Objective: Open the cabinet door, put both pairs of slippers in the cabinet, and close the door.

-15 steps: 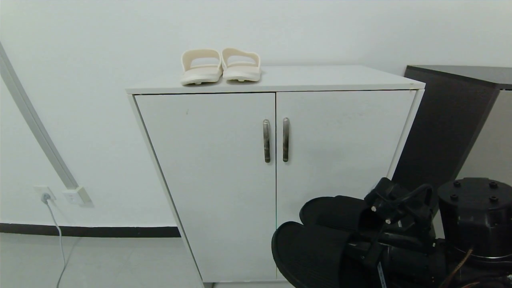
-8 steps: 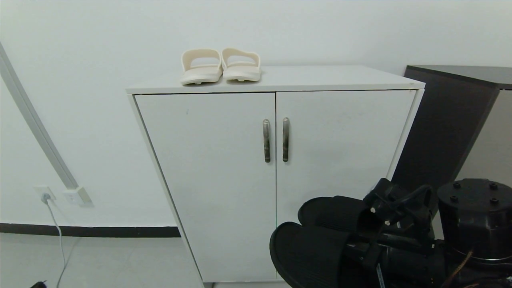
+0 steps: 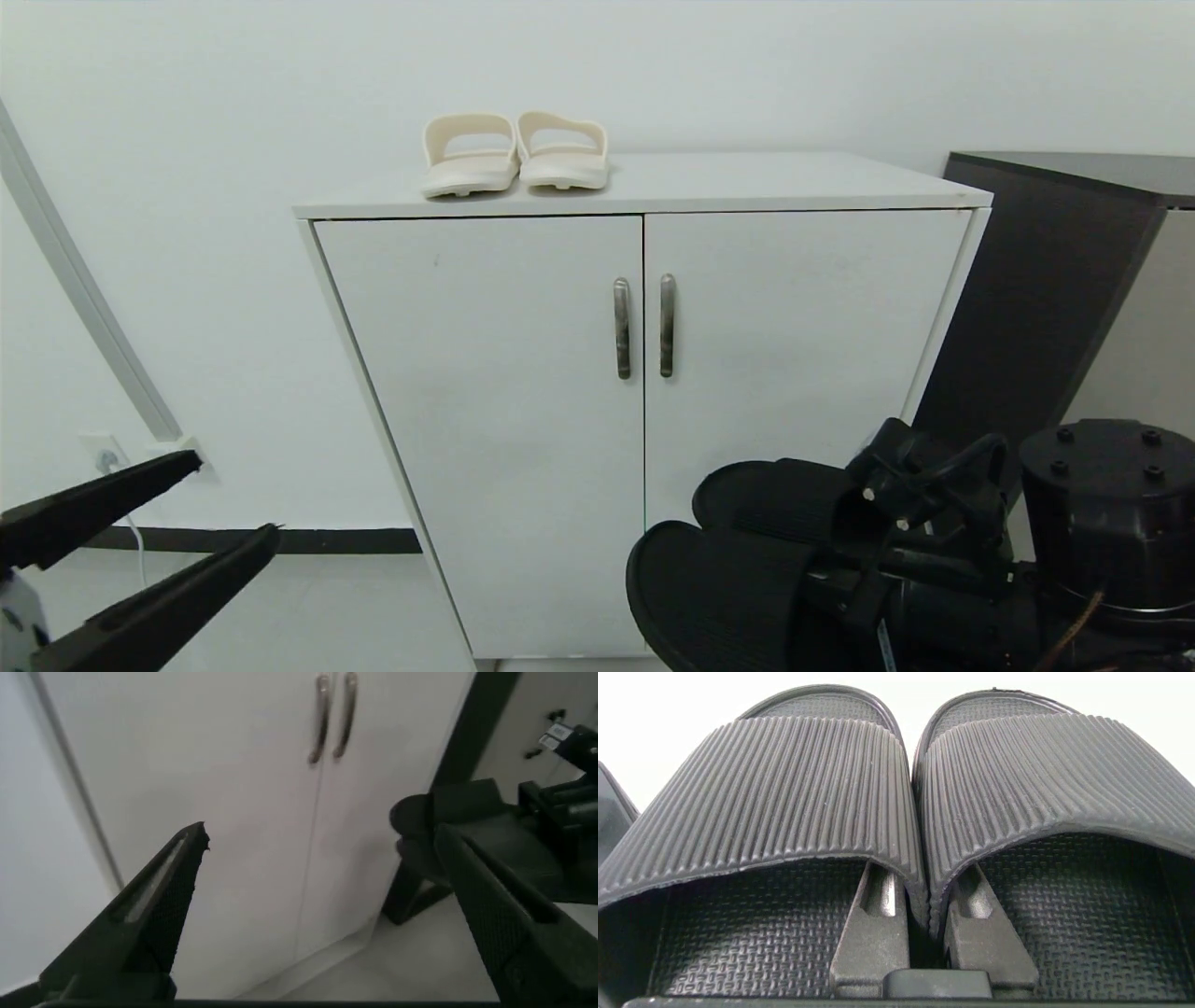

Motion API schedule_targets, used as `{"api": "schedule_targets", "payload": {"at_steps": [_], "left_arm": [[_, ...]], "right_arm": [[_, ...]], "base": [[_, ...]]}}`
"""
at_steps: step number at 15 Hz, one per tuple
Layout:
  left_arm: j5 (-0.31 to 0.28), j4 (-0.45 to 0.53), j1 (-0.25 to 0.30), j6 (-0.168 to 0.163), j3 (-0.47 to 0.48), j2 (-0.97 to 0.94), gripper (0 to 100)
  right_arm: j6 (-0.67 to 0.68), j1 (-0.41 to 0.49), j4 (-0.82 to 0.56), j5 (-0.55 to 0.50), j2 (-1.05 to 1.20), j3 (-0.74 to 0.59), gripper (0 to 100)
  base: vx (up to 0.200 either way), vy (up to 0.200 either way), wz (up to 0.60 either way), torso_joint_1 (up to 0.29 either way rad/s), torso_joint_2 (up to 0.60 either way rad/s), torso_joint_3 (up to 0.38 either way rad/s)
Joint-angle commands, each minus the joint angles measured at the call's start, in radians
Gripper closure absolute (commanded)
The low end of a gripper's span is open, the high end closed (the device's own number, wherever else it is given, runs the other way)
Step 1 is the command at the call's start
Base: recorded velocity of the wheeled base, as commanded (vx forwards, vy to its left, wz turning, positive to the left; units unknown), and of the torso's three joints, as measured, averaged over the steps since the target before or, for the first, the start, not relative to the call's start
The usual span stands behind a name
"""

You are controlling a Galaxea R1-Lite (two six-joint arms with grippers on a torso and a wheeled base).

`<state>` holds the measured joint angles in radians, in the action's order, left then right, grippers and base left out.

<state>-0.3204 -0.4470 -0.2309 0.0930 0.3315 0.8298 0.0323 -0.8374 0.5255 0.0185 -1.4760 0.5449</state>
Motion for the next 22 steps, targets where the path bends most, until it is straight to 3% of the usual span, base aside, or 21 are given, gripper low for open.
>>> {"api": "schedule_targets", "payload": {"at_steps": [1, 4, 5, 6, 7, 10, 12, 17, 20, 22], "left_arm": [[0.007, -0.111, -0.068, 0.008, 0.017, 0.198, 0], [0.127, -0.187, -0.211, 0.021, 0.052, 0.272, 0], [0.215, -0.187, -0.312, 0.040, 0.096, 0.305, 0], [0.231, -0.187, -0.334, 0.045, 0.109, 0.316, 0], [0.273, -0.188, -0.403, 0.050, 0.164, 0.368, 0], [0.277, -0.193, -0.469, 0.050, 0.259, 0.468, 0], [0.265, -0.196, -0.482, 0.050, 0.308, 0.528, 0], [0.152, -0.249, -0.535, 0.080, 0.494, 0.733, 0], [0.024, -0.188, -0.519, 0.146, 0.610, 0.792, 0], [-0.068, -0.168, -0.481, 0.192, 0.678, 0.830, 0]], "right_arm": [[0.000, -0.002, 0.001, 0.001, -0.003, 0.000, 100], [0.000, -0.003, 0.001, -0.008, -0.003, 0.000, 100], [0.000, -0.003, 0.001, -0.006, -0.001, 0.000, 100], [0.000, -0.003, 0.001, -0.008, -0.001, 0.000, 100], [0.000, -0.003, 0.001, -0.006, -0.001, -0.002, 100], [0.000, -0.003, 0.001, -0.005, 0.000, -0.003, 100], [-0.005, -0.003, 0.002, -0.008, 0.000, -0.014, 100], [-0.019, -0.003, 0.002, 0.004, -0.009, -0.020, 100], [-0.019, -0.008, 0.005, 0.023, -0.017, -0.025, 100], [-0.019, -0.008, 0.007, 0.032, -0.017, -0.028, 100]], "base": [[0.000, 0.000, 0.00, 0.000, 0.00, 0.000], [0.000, 0.000, 0.00, 0.000, 0.00, 0.000], [0.000, 0.000, 0.00, 0.000, 0.00, 0.000], [0.000, 0.000, 0.00, 0.000, 0.00, 0.000], [0.000, 0.000, 0.00, 0.000, 0.00, 0.000], [0.000, 0.000, 0.00, 0.000, 0.00, 0.000], [0.000, 0.000, 0.00, 0.000, 0.00, 0.000], [0.000, 0.000, 0.00, 0.000, 0.00, 0.000], [0.000, 0.000, 0.00, 0.000, 0.00, 0.000], [0.000, 0.000, 0.00, 0.000, 0.00, 0.000]]}}
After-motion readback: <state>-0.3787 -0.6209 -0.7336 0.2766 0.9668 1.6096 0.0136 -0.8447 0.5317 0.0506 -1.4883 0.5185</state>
